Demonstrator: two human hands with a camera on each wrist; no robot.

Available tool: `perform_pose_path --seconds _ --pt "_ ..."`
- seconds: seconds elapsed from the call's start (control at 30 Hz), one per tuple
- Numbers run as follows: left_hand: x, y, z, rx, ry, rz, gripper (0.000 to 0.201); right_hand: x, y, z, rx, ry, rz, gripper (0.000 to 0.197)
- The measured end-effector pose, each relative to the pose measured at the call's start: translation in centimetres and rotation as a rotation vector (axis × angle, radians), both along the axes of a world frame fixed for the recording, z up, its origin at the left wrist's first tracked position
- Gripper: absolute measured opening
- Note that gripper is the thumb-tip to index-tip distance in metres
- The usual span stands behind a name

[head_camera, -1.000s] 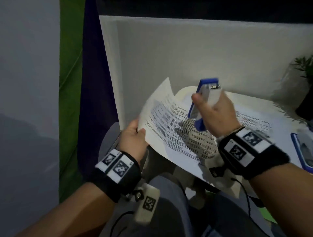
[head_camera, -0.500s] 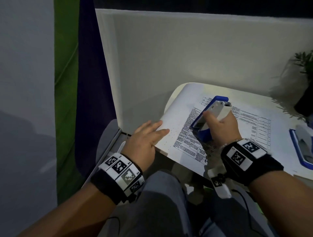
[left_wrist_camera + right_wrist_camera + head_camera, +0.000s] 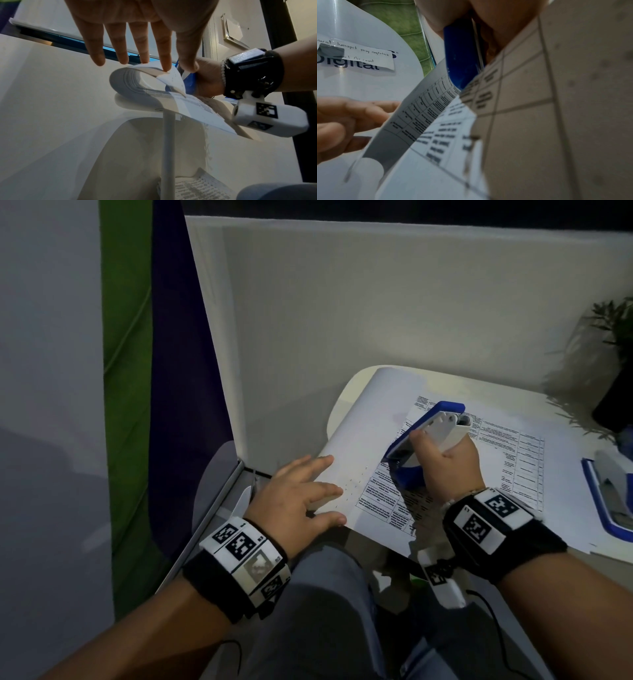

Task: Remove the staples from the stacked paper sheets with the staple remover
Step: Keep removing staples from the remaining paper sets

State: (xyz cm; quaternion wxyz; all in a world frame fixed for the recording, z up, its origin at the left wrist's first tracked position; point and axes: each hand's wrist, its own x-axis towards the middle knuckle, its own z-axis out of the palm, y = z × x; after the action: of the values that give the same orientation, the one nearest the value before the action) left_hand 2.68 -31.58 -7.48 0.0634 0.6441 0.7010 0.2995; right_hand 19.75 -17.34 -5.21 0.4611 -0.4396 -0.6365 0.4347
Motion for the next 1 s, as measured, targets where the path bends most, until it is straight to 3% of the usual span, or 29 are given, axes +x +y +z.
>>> perform_pose_path --seconds 0.1,0.2,0.4,0.47,0.57,0.63,0.73,0.83,0.9,1.0 --pt "0.1 0.0 -0.1 0.045 -0.034 0.03 0.022 0.1 0.0 0.0 0.029 -0.01 0.003 0.02" --pt "0.2 -0.1 0.0 0.054 -0.057 0.046 0.023 0.2 0.0 0.1 0.011 0.006 0.003 0.021" --pt "0.3 -0.5 0.4 0.01 -0.031 0.017 0.057 0.1 0.0 0.1 -0.002 0.009 -0.004 0.019" --pt "0.4 -0.5 0.4 0.046 -0.063 0.03 0.06 -0.1 -0.2 0.8 -0.005 0.022 0.045 0.017" --pt "0.6 -0.5 1.4 0.211 -0.229 0.225 0.041 -0.9 -1.1 3.6 0.028 0.152 0.14 0.033" --pt "0.5 -0.3 2.4 0.231 -0.342 0.359 0.029 -1.7 -1.7 6.2 0.11 0.304 0.196 0.023" --pt "0.7 -0.2 3.6 0.261 -0.532 0.323 0.025 -3.0 -2.4 9.5 0.245 0.441 0.262 0.018" --pt "1.3 -0.2 4.3 0.259 -0.701 0.299 0.036 -4.2 -3.0 11.0 0.393 0.391 0.324 0.048" --pt "1.6 -0.2 4.6 0.25 -0.755 0.297 0.036 -4.8 -3.3 10.9 0.443 0.291 0.369 0.054" --pt "2.1 -0.5 4.9 0.253 -0.571 0.273 0.028 -5.3 -3.3 10.4 0.45 0.181 0.389 0.056"
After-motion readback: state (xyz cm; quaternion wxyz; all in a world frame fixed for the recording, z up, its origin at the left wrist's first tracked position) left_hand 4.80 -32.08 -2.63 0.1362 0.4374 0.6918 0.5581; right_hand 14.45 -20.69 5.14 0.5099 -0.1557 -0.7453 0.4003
